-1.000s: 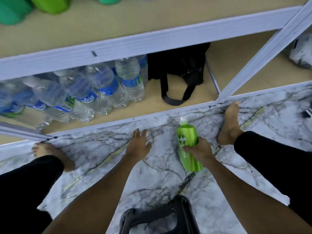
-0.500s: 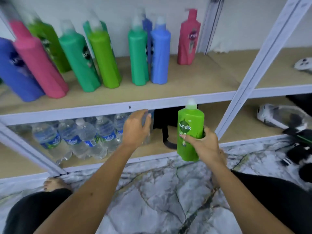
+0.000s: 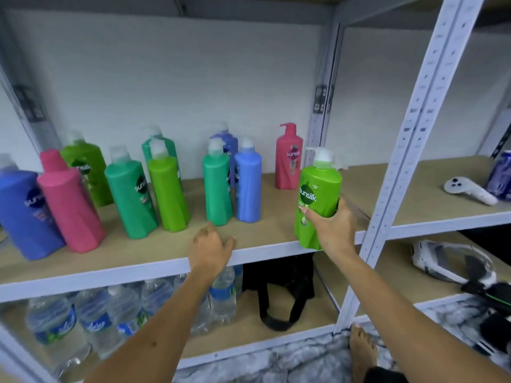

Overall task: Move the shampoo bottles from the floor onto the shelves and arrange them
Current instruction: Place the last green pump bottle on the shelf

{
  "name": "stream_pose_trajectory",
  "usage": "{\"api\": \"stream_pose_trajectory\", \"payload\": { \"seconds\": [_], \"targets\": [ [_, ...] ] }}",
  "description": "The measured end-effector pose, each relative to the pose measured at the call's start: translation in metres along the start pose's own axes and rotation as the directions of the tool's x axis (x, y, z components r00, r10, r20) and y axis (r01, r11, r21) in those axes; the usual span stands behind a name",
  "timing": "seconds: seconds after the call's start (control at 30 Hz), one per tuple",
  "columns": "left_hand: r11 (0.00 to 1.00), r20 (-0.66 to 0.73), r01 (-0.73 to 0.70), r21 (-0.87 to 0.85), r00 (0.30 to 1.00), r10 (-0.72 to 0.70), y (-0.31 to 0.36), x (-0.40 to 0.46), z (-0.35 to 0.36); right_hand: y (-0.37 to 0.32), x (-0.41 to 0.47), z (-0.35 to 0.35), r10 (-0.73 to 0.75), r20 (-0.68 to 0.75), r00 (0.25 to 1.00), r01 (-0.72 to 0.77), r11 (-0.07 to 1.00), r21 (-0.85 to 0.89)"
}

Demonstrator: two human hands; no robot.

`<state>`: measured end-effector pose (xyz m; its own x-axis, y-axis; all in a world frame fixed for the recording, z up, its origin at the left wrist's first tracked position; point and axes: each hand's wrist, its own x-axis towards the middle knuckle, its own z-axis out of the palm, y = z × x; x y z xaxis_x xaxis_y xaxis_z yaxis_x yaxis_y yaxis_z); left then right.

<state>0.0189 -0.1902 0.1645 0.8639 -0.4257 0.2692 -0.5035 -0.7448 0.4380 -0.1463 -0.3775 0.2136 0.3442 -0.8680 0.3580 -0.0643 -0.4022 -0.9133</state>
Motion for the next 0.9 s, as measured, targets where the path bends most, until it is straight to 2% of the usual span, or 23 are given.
{"api": "stream_pose_trajectory", "payload": {
  "seconds": [0.13, 0.3, 0.37, 0.57, 0.9],
  "targets": [
    [0.988, 0.047, 0.106, -0.115, 0.994, -0.101, 0.006, 0.018, 0.002, 0.012, 0.021, 0.019, -0.064, -0.018, 0.998, 0.064, 0.998, -0.002],
    [0.880, 0.067, 0.190, -0.436, 0.982, -0.178, 0.011, 0.041, -0.001, 0.034, 0.041, 0.037, 0.010, 0.076, 0.997, -0.007, 0.999, -0.045],
    [0.841, 0.068, 0.210, -0.499, 0.977, -0.204, 0.010, 0.051, 0.000, 0.040, 0.048, 0.043, 0.028, 0.082, 0.996, -0.020, 0.995, -0.101],
    [0.859, 0.006, 0.220, -0.463, 0.969, -0.245, 0.004, 0.069, 0.013, 0.048, 0.066, 0.057, 0.044, 0.103, 0.994, -0.027, 0.987, -0.160],
    [0.887, 0.006, 0.209, -0.412, 0.974, -0.226, 0.003, 0.067, 0.013, 0.049, 0.074, 0.061, 0.091, 0.134, 0.987, -0.062, 0.977, -0.204]
  ]
}}
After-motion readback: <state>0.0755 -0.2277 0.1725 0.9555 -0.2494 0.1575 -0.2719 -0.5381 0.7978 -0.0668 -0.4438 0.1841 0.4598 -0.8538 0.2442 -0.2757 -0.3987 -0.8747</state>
